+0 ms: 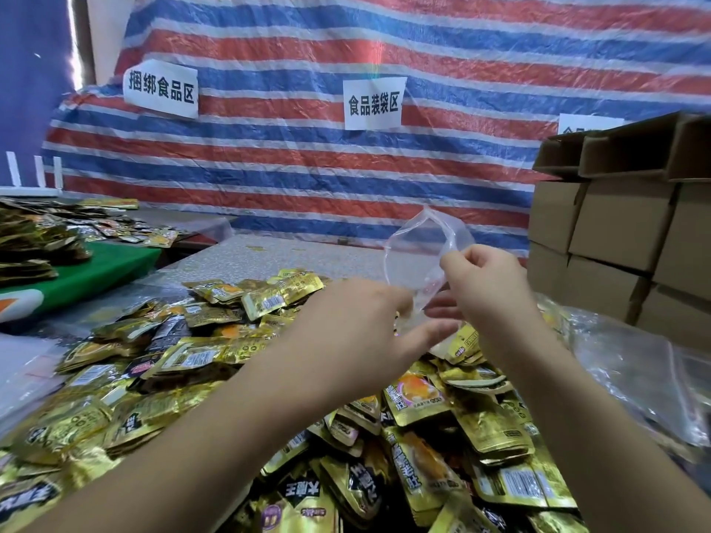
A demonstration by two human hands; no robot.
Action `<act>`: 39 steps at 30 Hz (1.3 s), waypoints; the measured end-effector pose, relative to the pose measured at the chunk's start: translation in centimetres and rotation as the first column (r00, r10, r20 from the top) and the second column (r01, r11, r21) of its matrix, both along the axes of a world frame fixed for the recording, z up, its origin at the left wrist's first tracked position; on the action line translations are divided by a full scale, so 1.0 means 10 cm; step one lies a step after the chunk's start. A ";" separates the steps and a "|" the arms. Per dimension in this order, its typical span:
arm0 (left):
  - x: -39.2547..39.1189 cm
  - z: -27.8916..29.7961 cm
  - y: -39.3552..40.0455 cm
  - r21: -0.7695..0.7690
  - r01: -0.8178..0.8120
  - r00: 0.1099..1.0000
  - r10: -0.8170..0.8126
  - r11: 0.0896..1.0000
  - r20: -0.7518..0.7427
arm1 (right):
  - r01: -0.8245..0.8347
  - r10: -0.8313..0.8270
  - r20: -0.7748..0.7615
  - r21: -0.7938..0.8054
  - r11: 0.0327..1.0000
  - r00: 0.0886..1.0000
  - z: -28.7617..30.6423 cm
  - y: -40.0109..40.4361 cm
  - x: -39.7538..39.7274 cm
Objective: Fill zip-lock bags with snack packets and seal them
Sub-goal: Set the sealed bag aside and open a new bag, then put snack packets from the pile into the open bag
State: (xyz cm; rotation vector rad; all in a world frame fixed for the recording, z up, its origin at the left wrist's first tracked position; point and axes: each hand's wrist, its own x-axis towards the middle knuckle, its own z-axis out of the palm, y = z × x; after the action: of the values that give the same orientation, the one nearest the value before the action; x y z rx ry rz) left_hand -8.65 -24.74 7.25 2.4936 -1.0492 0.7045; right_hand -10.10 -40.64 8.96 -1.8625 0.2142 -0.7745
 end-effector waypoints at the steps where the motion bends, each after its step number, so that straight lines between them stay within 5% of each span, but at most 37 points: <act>1: 0.02 0.00 0.00 0.018 -0.014 1.000 0.014 1.000 -0.013 | -0.048 0.048 -0.003 0.086 0.995 0.999 0.01 0.01 0.01; 4: 0.15 0.00 0.06 -0.078 -0.043 0.999 0.044 0.996 0.007 | -0.134 0.145 -0.037 0.205 0.970 0.989 0.04 0.03 0.01; 9: 0.33 0.10 0.22 -0.248 -0.092 0.979 0.132 0.964 0.153 | -0.208 0.222 -0.068 0.171 0.963 0.973 0.04 -0.02 0.01; 13: 0.50 0.16 0.39 -0.375 -0.115 0.955 0.206 0.920 0.212 | -0.093 0.070 -0.144 -0.154 0.984 0.987 -0.03 -0.12 0.07; 15: 0.56 0.16 0.43 -0.401 -0.125 0.952 0.223 0.907 0.208 | -0.074 -0.028 -0.229 -0.426 0.902 0.973 -0.10 -0.15 0.11; 18: 0.64 0.12 0.44 -0.411 -0.142 0.953 0.236 0.901 0.188 | -0.181 -0.028 -0.306 -0.631 0.755 0.952 -0.22 -0.13 0.15; 22: 0.69 0.05 0.41 -0.397 -0.150 0.961 0.228 0.905 0.157 | -0.293 0.076 -0.317 -0.728 0.620 0.946 -0.39 -0.05 0.20; 29: 0.70 0.01 0.38 -0.420 -0.107 0.967 0.193 0.901 0.169 | -0.374 0.164 -0.347 -0.719 0.586 0.924 -0.30 0.24 0.48; 34: 0.66 0.00 0.33 -0.400 -0.079 0.976 0.153 0.913 0.155 | -0.373 -0.140 -0.460 -0.834 0.407 0.877 -0.36 0.47 0.82; 39: 0.65 -0.03 0.31 -0.381 -0.068 0.978 0.136 0.922 0.155 | -0.308 -0.296 -0.412 -0.889 0.339 0.862 -0.46 0.52 1.02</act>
State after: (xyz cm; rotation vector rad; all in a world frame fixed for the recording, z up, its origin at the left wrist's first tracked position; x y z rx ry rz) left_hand -2.14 -21.60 7.00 2.1937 -0.7556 1.0694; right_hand 0.08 -35.41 4.40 -3.2483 0.0620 -0.3129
